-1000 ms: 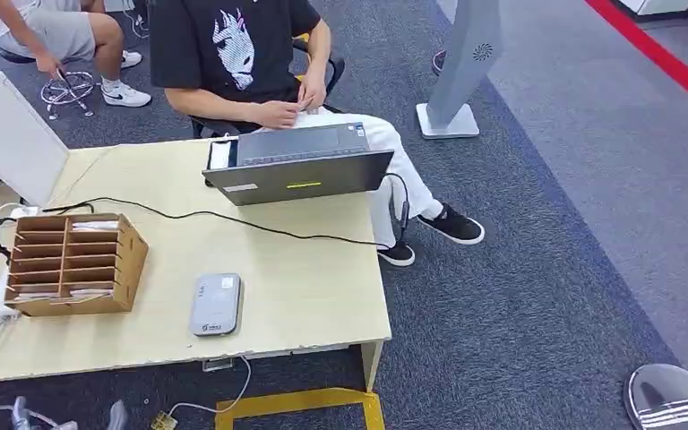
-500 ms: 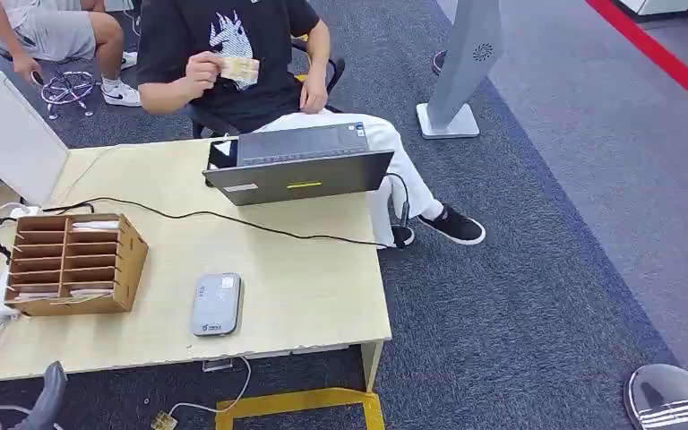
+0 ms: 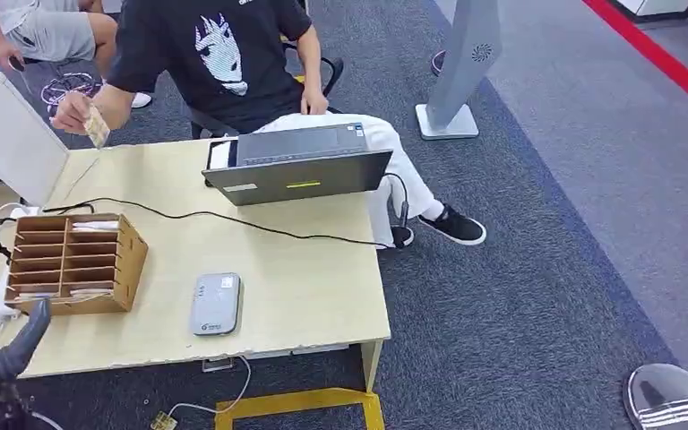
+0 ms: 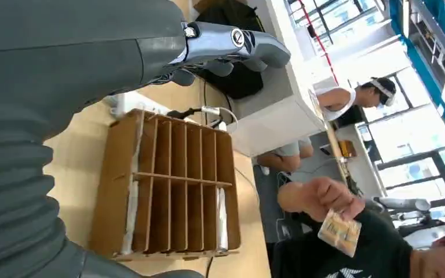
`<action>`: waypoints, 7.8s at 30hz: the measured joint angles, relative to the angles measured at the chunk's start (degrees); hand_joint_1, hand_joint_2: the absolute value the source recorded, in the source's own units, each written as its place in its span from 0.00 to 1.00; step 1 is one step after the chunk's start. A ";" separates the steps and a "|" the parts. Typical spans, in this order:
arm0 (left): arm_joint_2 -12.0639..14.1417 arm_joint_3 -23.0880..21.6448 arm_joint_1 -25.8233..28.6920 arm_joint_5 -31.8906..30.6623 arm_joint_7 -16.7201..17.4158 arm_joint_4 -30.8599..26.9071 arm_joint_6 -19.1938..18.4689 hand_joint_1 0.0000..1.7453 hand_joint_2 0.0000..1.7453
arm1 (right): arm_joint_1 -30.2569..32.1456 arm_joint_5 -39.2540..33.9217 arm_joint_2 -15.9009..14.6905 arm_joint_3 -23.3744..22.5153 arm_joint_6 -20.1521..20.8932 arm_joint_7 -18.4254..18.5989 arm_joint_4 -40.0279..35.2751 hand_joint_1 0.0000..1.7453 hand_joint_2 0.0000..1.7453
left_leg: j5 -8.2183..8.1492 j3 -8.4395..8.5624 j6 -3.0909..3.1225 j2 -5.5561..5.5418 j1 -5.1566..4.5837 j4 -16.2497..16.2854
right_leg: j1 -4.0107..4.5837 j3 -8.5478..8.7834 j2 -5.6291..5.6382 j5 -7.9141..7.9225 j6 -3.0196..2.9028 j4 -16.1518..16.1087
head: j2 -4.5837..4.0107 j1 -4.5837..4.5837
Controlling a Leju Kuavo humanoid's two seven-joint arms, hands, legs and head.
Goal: Pass the card to the sensor for recognition and then transmit it.
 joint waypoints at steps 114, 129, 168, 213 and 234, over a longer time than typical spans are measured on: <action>4.70 -28.11 -6.91 -23.61 15.17 27.90 -0.37 1.00 1.00 | -1.24 -3.02 -0.11 0.46 -1.66 -1.75 -0.24 0.00 1.00 | -0.07 -0.11 0.10 0.05 -0.04 0.06 | -0.02 -0.07 0.01 0.00 0.04 -0.03 | 0.00 -0.02; 4.43 -27.15 -6.70 -24.48 12.64 26.66 0.18 1.00 1.00 | -1.17 -4.42 -0.11 0.63 -1.66 -1.99 -0.24 0.00 1.00 | -0.06 -0.10 0.09 0.06 -0.04 0.07 | -0.02 -0.05 0.01 0.00 0.04 -0.03 | 0.00 -0.02; 11.41 -17.97 -15.28 -35.50 10.97 19.43 19.87 1.00 1.00 | -1.53 -4.39 -0.15 2.38 -0.70 -0.04 -0.15 0.00 1.00 | 0.02 -0.08 0.04 0.06 -0.02 0.07 | -0.01 -0.06 0.01 0.05 0.02 0.00 | 0.00 -0.02; 14.18 -25.22 13.07 -28.55 14.32 -12.45 5.97 0.00 1.00 | 1.36 -13.62 -0.22 0.02 -2.69 -4.50 0.35 0.00 1.00 | -0.15 -0.16 0.09 0.27 -0.03 0.02 | -0.01 -0.17 0.16 -0.07 0.08 -0.03 | 0.00 -0.02; 4.58 3.74 21.90 -45.62 12.44 -11.48 18.25 0.00 1.00 | 1.57 -13.33 0.20 0.68 -3.89 -2.49 0.61 0.00 1.00 | -0.16 -0.14 0.11 0.23 -0.03 0.00 | -0.02 -0.12 0.11 -0.08 0.09 -0.03 | 0.00 -0.02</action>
